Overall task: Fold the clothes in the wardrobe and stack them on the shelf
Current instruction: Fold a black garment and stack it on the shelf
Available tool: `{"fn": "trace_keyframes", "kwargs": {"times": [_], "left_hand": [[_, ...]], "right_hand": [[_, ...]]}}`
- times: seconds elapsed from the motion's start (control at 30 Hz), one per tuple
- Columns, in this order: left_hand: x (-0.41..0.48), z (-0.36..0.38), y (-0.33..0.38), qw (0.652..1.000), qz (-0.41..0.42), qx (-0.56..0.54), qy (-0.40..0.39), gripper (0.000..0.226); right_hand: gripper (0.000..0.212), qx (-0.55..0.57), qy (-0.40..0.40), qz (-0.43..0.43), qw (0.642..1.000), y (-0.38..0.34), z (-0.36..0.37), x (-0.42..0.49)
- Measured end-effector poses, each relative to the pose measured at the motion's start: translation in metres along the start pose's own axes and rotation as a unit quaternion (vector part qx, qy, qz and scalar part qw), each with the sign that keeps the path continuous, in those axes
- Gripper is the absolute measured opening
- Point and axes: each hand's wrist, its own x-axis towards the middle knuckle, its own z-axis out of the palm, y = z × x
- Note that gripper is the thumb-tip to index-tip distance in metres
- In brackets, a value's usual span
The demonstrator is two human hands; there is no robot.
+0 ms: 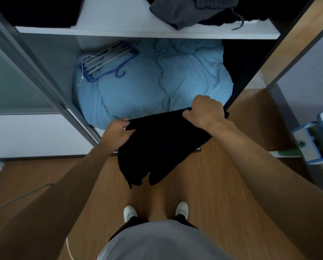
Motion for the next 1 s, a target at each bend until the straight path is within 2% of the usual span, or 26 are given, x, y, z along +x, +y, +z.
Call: {"fn": "trace_keyframes", "kwargs": {"times": [0.1, 0.17, 0.27, 0.33, 0.43, 0.53, 0.63, 0.73, 0.77, 0.83, 0.9, 1.0], "left_hand": [[0.005, -0.007, 0.002, 0.997, 0.061, 0.048, 0.031, 0.013], [0.004, -0.010, 0.008, 0.998, 0.046, -0.022, 0.036, 0.011], [-0.001, -0.012, 0.014, 0.991, -0.006, -0.135, -0.008, 0.019], [-0.009, -0.012, 0.019, 0.990, -0.005, -0.130, -0.062, 0.030], [-0.019, -0.006, 0.027, 0.981, 0.006, -0.141, -0.134, 0.024], [-0.022, 0.001, 0.029, 0.980, -0.002, -0.129, -0.152, 0.023], [-0.019, 0.003, 0.022, 0.982, -0.031, -0.123, -0.137, 0.016], [-0.011, -0.002, 0.014, 0.984, -0.066, -0.166, -0.024, 0.018], [-0.007, -0.006, 0.010, 0.981, -0.075, -0.179, 0.023, 0.016], [-0.001, -0.012, 0.007, 0.970, -0.095, -0.206, 0.087, 0.015], [0.004, -0.016, 0.007, 0.966, -0.102, -0.207, 0.116, 0.025], [0.009, -0.011, 0.009, 0.970, -0.101, -0.169, 0.143, 0.028]], "right_hand": [[0.035, -0.026, 0.001, 0.011, 1.000, 0.000, 0.012, 0.004], [0.037, -0.030, 0.029, 0.016, 0.999, -0.001, 0.011, 0.008], [0.039, -0.006, 0.107, 0.012, 0.994, -0.002, 0.005, 0.014], [0.038, 0.055, 0.143, -0.002, 0.988, -0.005, 0.000, 0.018], [0.043, 0.230, 0.161, -0.014, 0.960, -0.014, -0.008, 0.021], [0.041, 0.390, 0.143, -0.007, 0.910, -0.022, -0.016, 0.020], [0.031, 0.444, 0.120, -0.024, 0.888, -0.023, -0.020, 0.017], [0.028, 0.403, 0.095, -0.064, 0.908, -0.020, -0.025, 0.014], [0.027, 0.346, 0.084, -0.085, 0.931, -0.016, -0.026, 0.015], [0.025, 0.146, 0.056, -0.125, 0.980, -0.009, -0.028, 0.015], [0.025, 0.009, 0.031, -0.136, 0.990, -0.005, -0.029, 0.013], [0.033, -0.012, 0.034, -0.126, 0.991, -0.003, -0.026, 0.007]]}}
